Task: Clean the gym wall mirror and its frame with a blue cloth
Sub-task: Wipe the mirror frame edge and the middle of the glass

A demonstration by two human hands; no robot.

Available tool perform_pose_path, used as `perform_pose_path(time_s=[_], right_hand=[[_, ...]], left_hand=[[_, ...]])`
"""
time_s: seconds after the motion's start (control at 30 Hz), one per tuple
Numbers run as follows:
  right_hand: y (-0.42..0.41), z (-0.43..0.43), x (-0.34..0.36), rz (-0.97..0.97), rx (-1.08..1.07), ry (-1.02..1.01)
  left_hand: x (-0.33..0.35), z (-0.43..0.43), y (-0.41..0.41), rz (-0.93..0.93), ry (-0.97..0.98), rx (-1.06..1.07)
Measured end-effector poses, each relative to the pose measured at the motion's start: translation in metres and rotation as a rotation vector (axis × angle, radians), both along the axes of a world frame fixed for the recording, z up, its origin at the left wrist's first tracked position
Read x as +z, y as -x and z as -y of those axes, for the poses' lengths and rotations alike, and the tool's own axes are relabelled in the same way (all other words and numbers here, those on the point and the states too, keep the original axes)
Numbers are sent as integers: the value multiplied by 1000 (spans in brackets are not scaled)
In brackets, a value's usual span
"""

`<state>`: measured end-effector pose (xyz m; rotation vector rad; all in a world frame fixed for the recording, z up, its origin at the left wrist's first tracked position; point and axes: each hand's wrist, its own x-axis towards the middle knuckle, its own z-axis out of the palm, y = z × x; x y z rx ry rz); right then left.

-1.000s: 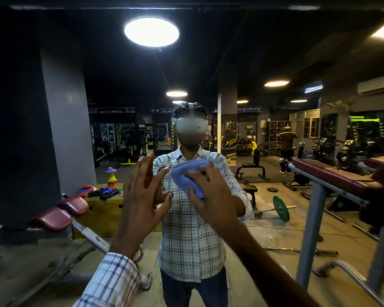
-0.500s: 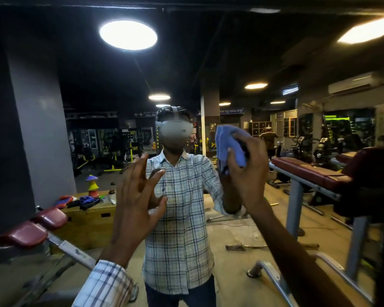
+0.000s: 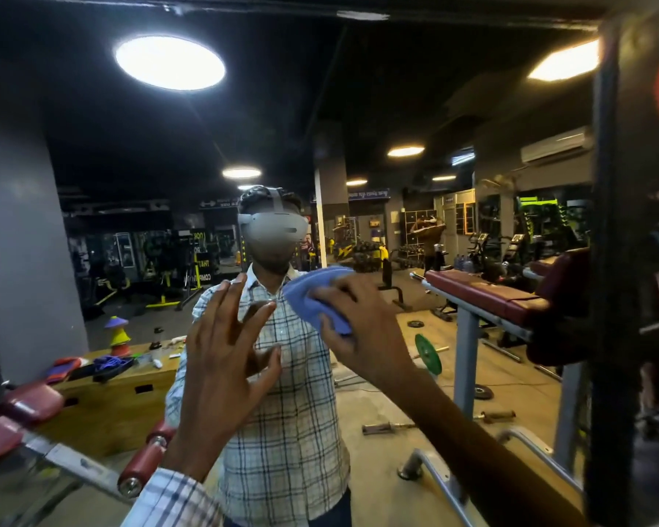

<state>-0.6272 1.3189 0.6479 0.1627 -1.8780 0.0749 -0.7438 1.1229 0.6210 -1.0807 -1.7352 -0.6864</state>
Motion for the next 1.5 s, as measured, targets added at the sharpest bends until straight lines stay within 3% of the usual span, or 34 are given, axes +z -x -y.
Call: perform_pose_path(time_s=[0.07, 0.23, 0.3, 0.4, 0.43, 0.47, 0.57, 0.6, 0.7, 0.73, 0.77, 0.87, 0.93, 1.07, 1.1, 1.23, 1.4, 1.5], right_hand=[[-7, -20, 21, 37, -22, -78], [-15, -46, 75, -418, 19, 512], [-13, -38, 61, -303, 7, 399], [-27, -48, 21, 105, 114, -101], [-36, -62, 16, 147, 142, -174], [-43, -77, 13, 112, 152, -125], [-63, -104, -4, -154, 134, 277], [-66, -103, -13, -130, 122, 245], [-76, -115, -39, 147, 111, -167], [-81, -127, -36, 154, 96, -187], [-84, -136, -29, 107, 73, -123], [-91, -157, 18, -233, 102, 320], [-89, -160, 48, -362, 94, 452], [-88, -174, 59, -114, 49, 7], [-93, -184, 62, -123, 38, 1], [-120, -223, 72, -436, 44, 340], [-127, -234, 45, -48, 18, -14], [-142, -258, 60, -164, 15, 140]], left_hand=[[3, -8, -6, -6, -14, 19], [7, -28, -24, -16, -33, 50], [9, -38, -29, -21, -46, 42], [8, -49, -35, -20, -37, 32], [7, -52, -37, -23, -40, 29], [7, -55, -38, -29, -44, 24], [4, -69, -45, -47, -35, 16], [3, -75, -47, -53, -28, 18], [4, -97, -56, -76, -22, 5], [4, -104, -60, -79, -26, -7], [5, -112, -63, -83, -27, -19], [10, -138, -72, -122, -25, -31], [16, -156, -79, -144, -7, -33], [27, -186, -96, -140, -27, -11], [29, -191, -99, -136, -38, -12], [29, -204, -105, -112, -48, -2], [27, -221, -113, -124, -71, -12], [29, -232, -119, -109, -90, 3]])
